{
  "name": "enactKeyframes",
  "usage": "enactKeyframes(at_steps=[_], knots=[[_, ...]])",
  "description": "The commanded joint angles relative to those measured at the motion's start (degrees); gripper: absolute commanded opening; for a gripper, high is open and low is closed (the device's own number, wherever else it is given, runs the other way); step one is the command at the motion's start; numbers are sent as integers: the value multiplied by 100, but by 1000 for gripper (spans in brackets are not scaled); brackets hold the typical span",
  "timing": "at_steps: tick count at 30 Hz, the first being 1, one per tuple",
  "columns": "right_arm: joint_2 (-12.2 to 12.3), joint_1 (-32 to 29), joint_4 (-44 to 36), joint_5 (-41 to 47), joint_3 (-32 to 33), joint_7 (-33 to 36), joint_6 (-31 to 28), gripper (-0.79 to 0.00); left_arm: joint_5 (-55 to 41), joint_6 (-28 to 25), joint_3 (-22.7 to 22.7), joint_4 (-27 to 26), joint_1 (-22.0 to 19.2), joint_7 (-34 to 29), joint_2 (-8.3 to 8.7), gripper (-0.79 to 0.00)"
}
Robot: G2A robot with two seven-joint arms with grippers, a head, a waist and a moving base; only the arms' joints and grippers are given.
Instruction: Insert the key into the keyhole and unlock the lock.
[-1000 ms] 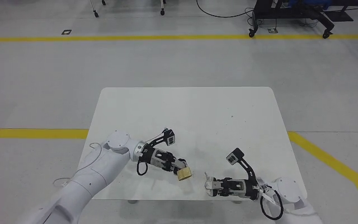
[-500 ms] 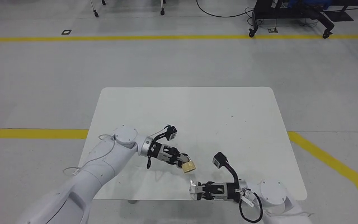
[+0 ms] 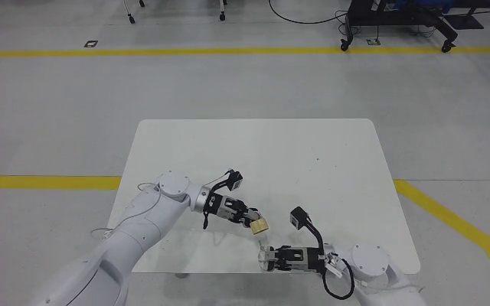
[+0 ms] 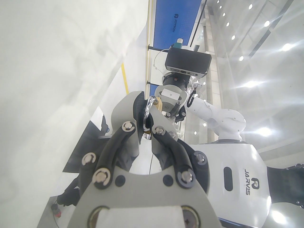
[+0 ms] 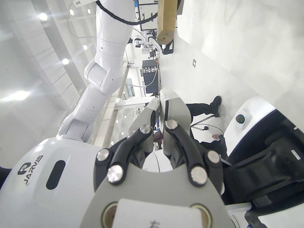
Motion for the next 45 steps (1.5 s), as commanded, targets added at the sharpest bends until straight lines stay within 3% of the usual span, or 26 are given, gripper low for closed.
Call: enactKeyframes(at_steps=[1, 45], knots=[[6, 21, 14, 2, -15, 39, 50, -785, 11, 1, -20, 27, 4, -27, -15, -785], [130, 282, 195, 134, -166, 93, 323, -785, 573, -9, -399, 49, 119, -439, -147, -785]])
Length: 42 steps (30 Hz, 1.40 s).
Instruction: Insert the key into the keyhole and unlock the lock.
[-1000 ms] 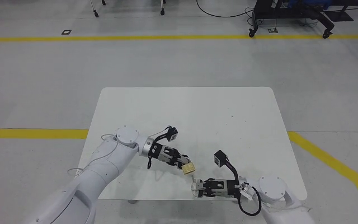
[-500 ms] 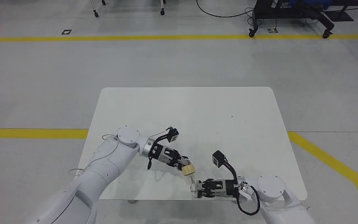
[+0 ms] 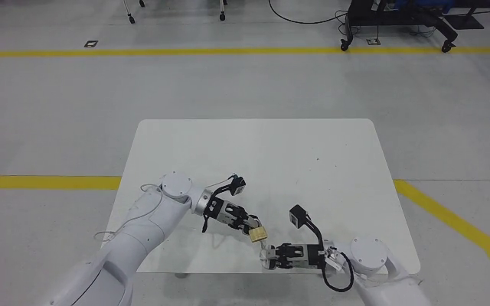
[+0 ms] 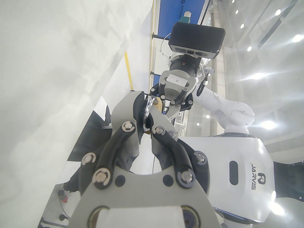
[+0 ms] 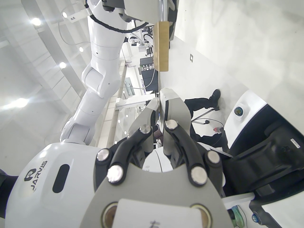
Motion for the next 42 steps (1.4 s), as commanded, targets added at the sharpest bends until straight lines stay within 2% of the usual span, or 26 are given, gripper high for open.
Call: enactKeyframes(at_steps=[1, 42], knots=[[4, 6, 3, 2, -10, -9, 15, -785, 17, 2, -18, -6, 6, -2, 1, -785], [74, 43, 14, 15, -120, -380, 63, -785, 385, 60, -316, -263, 179, -60, 14, -785]])
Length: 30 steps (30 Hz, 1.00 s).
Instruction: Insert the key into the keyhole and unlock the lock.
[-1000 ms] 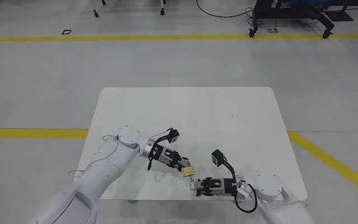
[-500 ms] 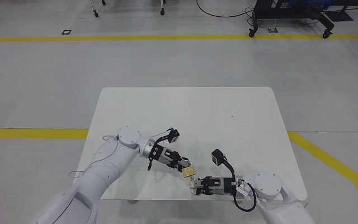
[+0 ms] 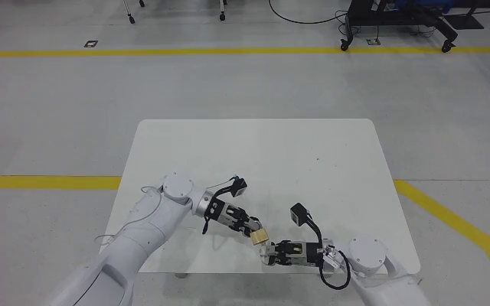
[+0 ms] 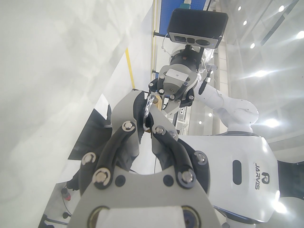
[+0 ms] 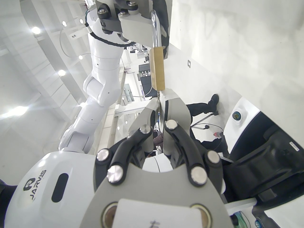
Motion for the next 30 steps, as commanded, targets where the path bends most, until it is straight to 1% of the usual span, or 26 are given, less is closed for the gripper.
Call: enactKeyframes(at_steps=[1, 5, 6, 7, 8, 9, 10, 16, 19, 29, 30], knots=[[1, 5, 0, -3, -14, -16, 21, -785, 23, 7, -11, -22, 10, -8, 5, -785], [2, 23, 8, 20, -34, -49, 48, -785, 43, 2, -50, -58, 29, -2, 17, -785], [3, 25, 10, 21, -35, -62, 51, -656, 49, -38, -73, -56, 28, 38, 21, -785], [4, 25, 12, 37, -35, -70, 57, -462, 67, -91, -96, -42, 33, 110, 27, -785], [6, 25, 11, 53, -31, -64, 53, -191, 78, -130, -120, -35, 39, 179, 32, -785], [8, 24, 11, 71, -20, -65, 41, -25, 61, -152, -149, -21, 42, 243, 36, -785], [11, 17, 12, 107, -4, -41, 20, 0, 38, -187, -194, 6, 44, 337, 44, -785], [37, -39, 23, 323, 102, 200, -97, 0, -167, -451, -520, 70, 86, 875, 111, -785], [37, -39, 23, 323, 102, 200, -97, 0, 25, -701, -630, 74, 83, 1272, 166, -785], [37, -39, 23, 323, 102, 200, -97, 0, 25, -701, -630, 74, 83, 1272, 166, -785], [37, -39, 23, 323, 102, 200, -97, -117, 59, -704, -626, 61, 99, 1334, 167, -785]])
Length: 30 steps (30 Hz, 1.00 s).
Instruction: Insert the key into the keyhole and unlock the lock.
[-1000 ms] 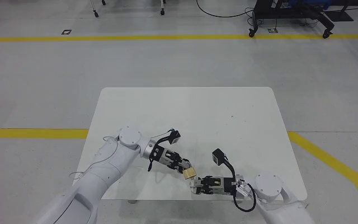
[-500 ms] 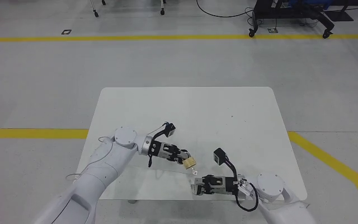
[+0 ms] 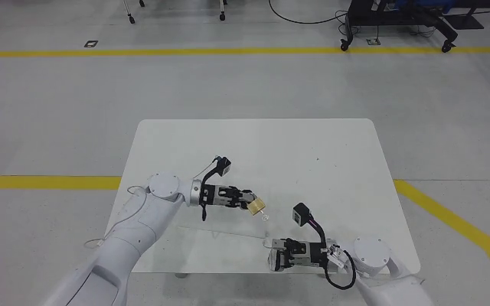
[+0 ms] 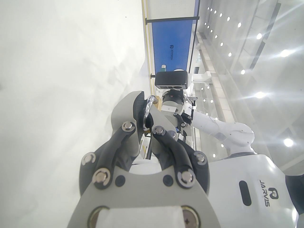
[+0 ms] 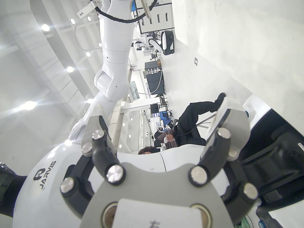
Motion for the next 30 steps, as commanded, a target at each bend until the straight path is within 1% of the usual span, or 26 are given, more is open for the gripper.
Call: enactKeyframes(at_steps=[1, 2, 4, 7, 8, 10, 12, 13, 15, 17, 19, 21, 24, 30], knots=[[-11, -30, -47, 92, -6, -104, -75, -536, 283, -38, 34, -87, 48, 346, 13, -785], [-18, -55, -84, 168, 2, -175, -169, -785, 473, -60, 47, -140, 60, 573, 26, -785], [-20, -125, -122, 228, -2, -208, -313, -785, 1042, -151, 46, -331, 107, 1299, 76, -785], [-25, -148, -112, 338, 18, -315, -321, -785, 1830, -244, -26, -718, 285, 2350, 177, -785], [-28, -136, -95, 364, 28, -390, -294, -785, 1980, -268, -82, -873, 374, 2566, 217, -785], [-40, -114, -72, 457, 38, -567, -273, -785, 2125, -300, -243, -1196, 557, 2774, 309, -785], [-64, -88, -41, 876, 59, -567, -346, -785, 2129, -280, -439, -1509, 751, 2814, 405, -785], [-80, -77, -7, 1219, 80, -470, -434, -785, 2075, -278, -551, -1660, 852, 2796, 451, -785], [-111, 4, 182, 2047, 135, -28, -629, -785, 1857, -281, -782, -1931, 1065, 2701, 537, -785], [-146, 149, 451, 2498, 194, 80, -903, -785, 1508, -333, -1020, -2161, 1268, 2581, 606, -785], [-190, 229, 574, 2782, 129, 258, -1268, -785, 1185, -634, -1245, -2370, 1503, 2637, 656, -785], [-220, 269, 681, 2851, 100, 335, -1610, -785, 967, -858, -1327, -2526, 1720, 2608, 677, -785], [-252, 236, 701, 2857, 58, 301, -1956, -785, 1062, -1072, -1357, -2660, 1876, 2808, 682, -785], [-252, 236, 701, 2857, 58, 301, -1956, -785, 1062, -1072, -1357, -2660, 1876, 2808, 682, -785]])
